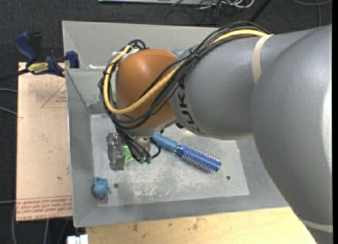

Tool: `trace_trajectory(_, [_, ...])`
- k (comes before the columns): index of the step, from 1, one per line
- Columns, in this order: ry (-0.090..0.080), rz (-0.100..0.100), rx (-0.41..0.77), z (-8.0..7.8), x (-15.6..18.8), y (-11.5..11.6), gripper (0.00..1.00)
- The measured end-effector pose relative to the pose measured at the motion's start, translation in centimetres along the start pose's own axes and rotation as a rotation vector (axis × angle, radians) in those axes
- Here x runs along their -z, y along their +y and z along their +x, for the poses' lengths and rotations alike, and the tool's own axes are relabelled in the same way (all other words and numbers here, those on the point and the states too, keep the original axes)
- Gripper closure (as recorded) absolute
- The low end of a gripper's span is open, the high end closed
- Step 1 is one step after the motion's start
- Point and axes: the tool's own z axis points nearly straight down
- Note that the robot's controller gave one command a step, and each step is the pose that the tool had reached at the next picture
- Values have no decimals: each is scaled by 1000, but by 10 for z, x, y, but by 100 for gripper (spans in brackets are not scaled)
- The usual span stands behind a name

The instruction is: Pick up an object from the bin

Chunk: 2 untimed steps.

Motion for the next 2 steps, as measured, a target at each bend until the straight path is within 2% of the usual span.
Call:
trace_trajectory(1, [9, 2, 1, 3, -5, 0, 0])
trace_trajectory(2, [1, -1, 432, 39, -94, 10, 0])
